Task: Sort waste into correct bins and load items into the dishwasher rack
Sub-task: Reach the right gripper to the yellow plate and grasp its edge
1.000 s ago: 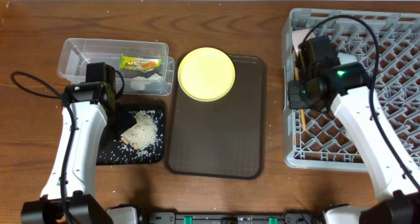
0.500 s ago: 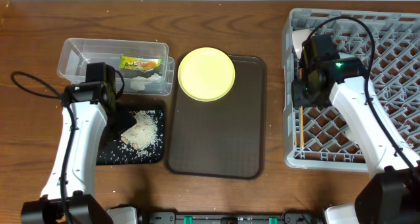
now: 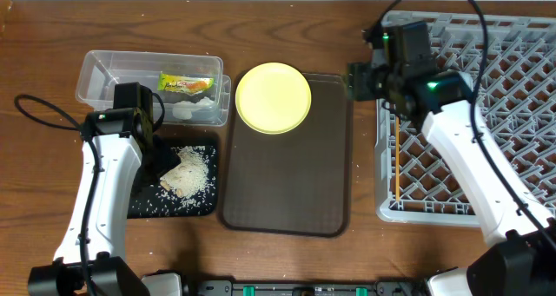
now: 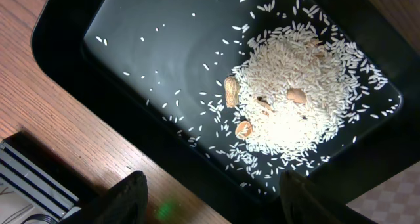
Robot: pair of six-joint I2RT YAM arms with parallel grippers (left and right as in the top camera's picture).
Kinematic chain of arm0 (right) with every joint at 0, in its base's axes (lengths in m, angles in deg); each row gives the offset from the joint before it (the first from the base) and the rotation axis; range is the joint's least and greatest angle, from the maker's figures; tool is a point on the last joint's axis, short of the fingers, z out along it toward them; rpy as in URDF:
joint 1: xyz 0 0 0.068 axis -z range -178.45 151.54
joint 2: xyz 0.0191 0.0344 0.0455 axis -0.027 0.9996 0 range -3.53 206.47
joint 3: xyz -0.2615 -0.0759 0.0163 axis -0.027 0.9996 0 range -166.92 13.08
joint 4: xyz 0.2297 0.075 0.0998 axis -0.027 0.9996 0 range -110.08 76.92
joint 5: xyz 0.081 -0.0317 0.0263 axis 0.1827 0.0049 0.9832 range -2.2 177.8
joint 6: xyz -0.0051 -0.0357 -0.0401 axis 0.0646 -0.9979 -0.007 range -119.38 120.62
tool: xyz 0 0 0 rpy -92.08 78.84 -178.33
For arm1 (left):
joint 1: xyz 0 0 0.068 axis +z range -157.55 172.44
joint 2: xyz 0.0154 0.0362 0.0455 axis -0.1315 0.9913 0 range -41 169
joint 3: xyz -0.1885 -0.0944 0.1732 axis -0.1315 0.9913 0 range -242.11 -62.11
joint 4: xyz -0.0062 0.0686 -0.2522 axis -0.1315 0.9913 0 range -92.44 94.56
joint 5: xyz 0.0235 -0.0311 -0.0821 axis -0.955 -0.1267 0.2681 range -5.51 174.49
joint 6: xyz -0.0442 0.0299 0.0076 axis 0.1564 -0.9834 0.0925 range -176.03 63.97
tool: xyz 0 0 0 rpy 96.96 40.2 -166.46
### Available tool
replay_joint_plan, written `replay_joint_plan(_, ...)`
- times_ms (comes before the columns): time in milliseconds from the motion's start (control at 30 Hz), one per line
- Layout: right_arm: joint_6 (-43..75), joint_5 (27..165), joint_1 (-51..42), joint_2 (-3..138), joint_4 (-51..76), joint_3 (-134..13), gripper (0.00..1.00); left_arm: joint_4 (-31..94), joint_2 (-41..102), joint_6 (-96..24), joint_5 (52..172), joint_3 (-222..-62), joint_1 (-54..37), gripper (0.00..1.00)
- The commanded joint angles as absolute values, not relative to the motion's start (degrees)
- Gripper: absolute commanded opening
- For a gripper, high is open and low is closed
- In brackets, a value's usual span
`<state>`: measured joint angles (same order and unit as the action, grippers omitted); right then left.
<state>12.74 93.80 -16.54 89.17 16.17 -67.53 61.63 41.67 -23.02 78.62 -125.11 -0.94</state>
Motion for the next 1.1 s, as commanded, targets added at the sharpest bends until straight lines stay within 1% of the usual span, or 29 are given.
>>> replay_joint_plan(0,14.0,91.6,-19.8,91.0,13.0,-67.7,0.68,61.8,41.3,-23.3,78.9,-125.3,-0.7,0.67)
replay_joint_plan(67,15.4,89.5,-21.3,93.3,11.5,-67.7,0.71,61.8,41.3,-23.3,78.9,-125.3,-0.7,0.67)
replay_joint_plan(167,18.2,87.7,-22.9,98.4,9.5,-67.7,0.71,61.8,41.3,-23.3,78.9,-125.3,-0.7,0.67)
replay_joint_plan(367,23.5,88.2,-23.9,109.3,3.4,-67.7,0.71,61.7,41.3,-23.3,78.9,-125.3,-0.7,0.67)
replay_joint_plan(433,24.2,88.9,-24.2,112.0,1.4,-67.7,0.70,61.8,41.3,-23.3,78.9,-125.3,-0.7,0.67)
replay_joint_plan(600,25.6,89.9,-24.8,117.7,-2.6,-67.7,0.63,61.7,41.3,-23.3,78.9,-125.3,-0.7,0.67)
replay_joint_plan(700,25.9,91.2,-25.1,119.8,-3.5,-67.7,0.59,61.6,41.3,-23.3,78.9,-125.3,-0.7,0.67)
replay_joint_plan(733,25.9,91.5,-25.2,120.2,-3.6,-67.7,0.56,61.6,41.3,-23.3,78.9,-125.3,-0.7,0.67)
replay_joint_plan(767,25.9,91.5,-25.4,120.4,-3.4,-67.7,0.49,61.6,41.3,-23.3,78.9,-125.3,-0.7,0.67)
replay_joint_plan(833,25.9,90.8,-25.5,120.4,-3.0,-67.7,0.31,61.6,41.3,-23.3,78.9,-125.3,-0.7,0.67)
replay_joint_plan(900,25.9,90.9,-25.4,119.8,-3.0,-67.8,0.19,61.6,41.3,-23.3,78.9,-125.3,-0.7,0.67)
replay_joint_plan(1033,25.8,90.9,-24.2,117.0,-2.0,-67.8,0.01,61.6,41.3,-23.3,78.9,-125.3,-0.7,0.67)
replay_joint_plan(1067,25.1,90.9,-23.8,115.9,-1.4,-67.8,0.01,61.6,41.3,-23.3,79.0,-125.3,-0.7,0.67)
